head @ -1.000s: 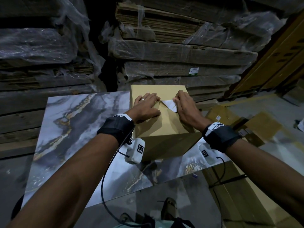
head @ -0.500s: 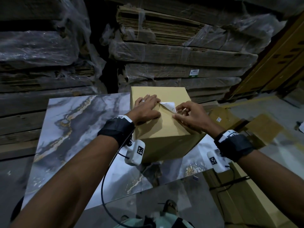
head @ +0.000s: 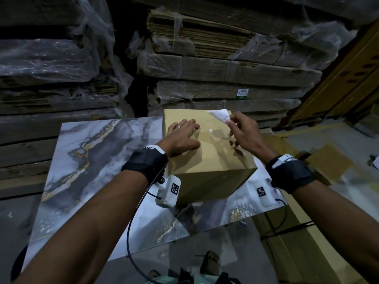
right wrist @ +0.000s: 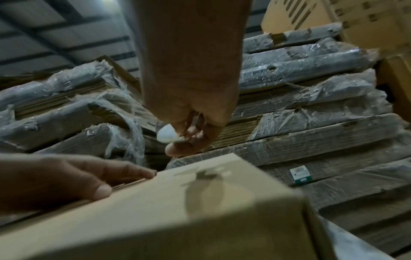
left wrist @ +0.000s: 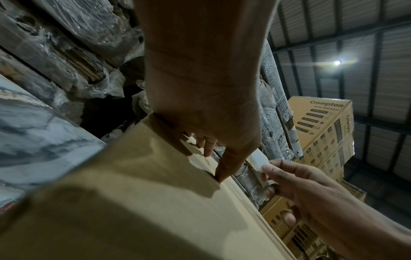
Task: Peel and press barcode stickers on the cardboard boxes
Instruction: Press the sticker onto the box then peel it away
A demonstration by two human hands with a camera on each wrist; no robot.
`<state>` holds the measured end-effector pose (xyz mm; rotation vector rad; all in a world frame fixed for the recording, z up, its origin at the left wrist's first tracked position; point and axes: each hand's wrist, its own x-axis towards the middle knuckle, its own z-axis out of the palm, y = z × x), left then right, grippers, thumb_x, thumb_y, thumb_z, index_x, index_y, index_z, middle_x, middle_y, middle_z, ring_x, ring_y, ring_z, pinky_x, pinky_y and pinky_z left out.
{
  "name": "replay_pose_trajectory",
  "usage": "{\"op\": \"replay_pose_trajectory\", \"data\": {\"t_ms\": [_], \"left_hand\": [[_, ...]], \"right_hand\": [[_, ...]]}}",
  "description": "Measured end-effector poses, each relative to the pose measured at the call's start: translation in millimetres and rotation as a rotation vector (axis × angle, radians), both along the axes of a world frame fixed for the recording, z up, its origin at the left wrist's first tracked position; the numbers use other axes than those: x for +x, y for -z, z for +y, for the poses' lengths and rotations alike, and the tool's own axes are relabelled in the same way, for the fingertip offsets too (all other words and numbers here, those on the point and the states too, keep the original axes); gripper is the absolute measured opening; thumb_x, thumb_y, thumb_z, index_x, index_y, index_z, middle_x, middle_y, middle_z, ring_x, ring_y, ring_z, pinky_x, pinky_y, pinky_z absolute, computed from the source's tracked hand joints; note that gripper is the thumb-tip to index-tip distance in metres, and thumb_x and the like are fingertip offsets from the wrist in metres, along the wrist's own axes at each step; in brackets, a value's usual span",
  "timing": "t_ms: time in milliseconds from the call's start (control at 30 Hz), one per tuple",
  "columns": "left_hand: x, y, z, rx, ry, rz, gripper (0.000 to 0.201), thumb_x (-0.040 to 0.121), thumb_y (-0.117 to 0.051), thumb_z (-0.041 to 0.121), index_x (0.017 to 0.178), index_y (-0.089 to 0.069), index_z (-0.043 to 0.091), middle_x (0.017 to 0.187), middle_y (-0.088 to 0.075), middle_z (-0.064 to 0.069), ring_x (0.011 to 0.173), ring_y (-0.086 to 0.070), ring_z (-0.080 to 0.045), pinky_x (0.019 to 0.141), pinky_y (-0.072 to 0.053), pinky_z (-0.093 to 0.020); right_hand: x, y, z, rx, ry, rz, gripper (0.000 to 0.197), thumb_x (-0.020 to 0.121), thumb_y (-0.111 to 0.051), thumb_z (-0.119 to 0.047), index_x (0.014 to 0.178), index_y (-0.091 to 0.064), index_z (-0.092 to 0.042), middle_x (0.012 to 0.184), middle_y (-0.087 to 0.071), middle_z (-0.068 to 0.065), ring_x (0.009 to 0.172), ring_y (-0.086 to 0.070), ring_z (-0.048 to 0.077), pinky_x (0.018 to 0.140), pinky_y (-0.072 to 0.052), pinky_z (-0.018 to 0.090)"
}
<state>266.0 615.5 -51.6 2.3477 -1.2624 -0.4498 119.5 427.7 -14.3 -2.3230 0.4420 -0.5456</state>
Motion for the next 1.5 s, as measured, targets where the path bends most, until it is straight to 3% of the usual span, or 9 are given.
{"op": "replay_pose_trajectory", "data": {"t_ms": [200,400,500,833,933,1033,1167,1367,1500], "left_hand": [[-1.7,-1.0,-0.6,0.012,-0.008,-0.031,0.075,0.093,-0.060,0.037,0.158,-0.027,0.020,0.168,-0.016,-0.001,0.155,-0.006,-0.020,0.122,0.000,-0.041],[-2.1,2.7,-4.6,-0.013,-0.042,-0.057,0.076,0.091,-0.060,0.050,0.156,-0.030,0.024,0.167,-0.018,0.001,0.154,-0.012,-0.019,0.122,-0.003,-0.042],[-2.4,-3.5,-12.9,0.037,-0.059,-0.124,0.078,0.087,-0.061,0.061,0.152,-0.036,0.025,0.160,-0.025,-0.001,0.146,-0.024,-0.026,0.117,-0.014,-0.047],[14.1,-29.2,-56.6,0.188,0.024,-0.412,0.063,0.080,-0.054,0.076,0.113,-0.063,0.023,0.123,-0.055,-0.003,0.117,-0.051,-0.034,0.092,-0.043,-0.055],[18.6,-27.8,-63.2,0.171,0.025,-0.422,0.058,0.074,-0.051,0.083,0.084,-0.053,0.026,0.097,-0.056,0.002,0.101,-0.057,-0.030,0.085,-0.048,-0.055],[19.3,-26.9,-67.9,0.176,-0.005,-0.471,0.064,0.068,-0.043,0.088,0.077,-0.050,0.026,0.086,-0.058,0.000,0.091,-0.058,-0.029,0.080,-0.050,-0.049],[21.5,-26.5,-69.5,0.157,-0.037,-0.487,0.060,0.072,-0.052,0.083,0.082,-0.062,0.025,0.085,-0.065,-0.006,0.090,-0.061,-0.031,0.073,-0.049,-0.040],[19.2,-27.0,-73.0,0.139,-0.049,-0.460,0.053,0.073,-0.056,0.074,0.069,-0.053,0.021,0.076,-0.061,-0.009,0.079,-0.060,-0.032,0.067,-0.053,-0.039],[12.2,-28.2,-74.6,0.131,-0.028,-0.517,0.048,0.078,-0.059,0.066,0.075,-0.060,0.018,0.081,-0.063,-0.012,0.081,-0.060,-0.033,0.062,-0.042,-0.034]], "right_hand": [[3.0,-15.7,-14.3,0.036,-0.036,0.069,0.024,0.102,-0.062,-0.033,0.102,-0.065,-0.010,0.091,-0.065,0.012,0.077,-0.067,0.014,0.049,-0.056,0.025],[1.1,-2.5,-12.6,0.147,0.035,0.039,0.020,0.105,-0.057,-0.032,0.101,-0.064,-0.013,0.087,-0.070,0.008,0.071,-0.068,0.019,0.050,-0.056,0.028],[2.1,7.0,-10.2,0.323,0.014,0.061,0.032,0.109,-0.047,-0.036,0.104,-0.063,-0.009,0.081,-0.067,0.011,0.066,-0.062,0.024,0.054,-0.055,0.032],[24.9,8.4,-25.6,0.632,0.165,0.040,0.063,0.108,-0.038,-0.053,0.105,-0.060,0.006,0.076,-0.061,0.018,0.057,-0.059,0.021,0.053,-0.056,0.034],[24.7,8.1,-21.9,0.661,0.191,0.015,0.068,0.106,-0.038,-0.056,0.096,-0.064,0.005,0.071,-0.058,0.018,0.053,-0.057,0.020,0.048,-0.055,0.031],[24.5,12.4,-22.0,0.650,0.182,0.008,0.069,0.107,-0.036,-0.055,0.095,-0.065,0.006,0.070,-0.058,0.017,0.053,-0.056,0.020,0.046,-0.053,0.029],[24.9,18.1,-24.4,0.656,0.183,-0.008,0.070,0.106,-0.039,-0.056,0.088,-0.066,0.005,0.061,-0.059,0.012,0.050,-0.057,0.019,0.045,-0.054,0.030],[20.9,20.2,-26.8,0.637,0.151,-0.003,0.073,0.107,-0.037,-0.054,0.094,-0.065,0.012,0.066,-0.059,0.016,0.052,-0.059,0.020,0.047,-0.056,0.031],[20.6,17.8,-25.1,0.655,0.141,0.001,0.070,0.108,-0.037,-0.053,0.095,-0.064,0.010,0.067,-0.058,0.015,0.050,-0.057,0.017,0.047,-0.056,0.029]]}}
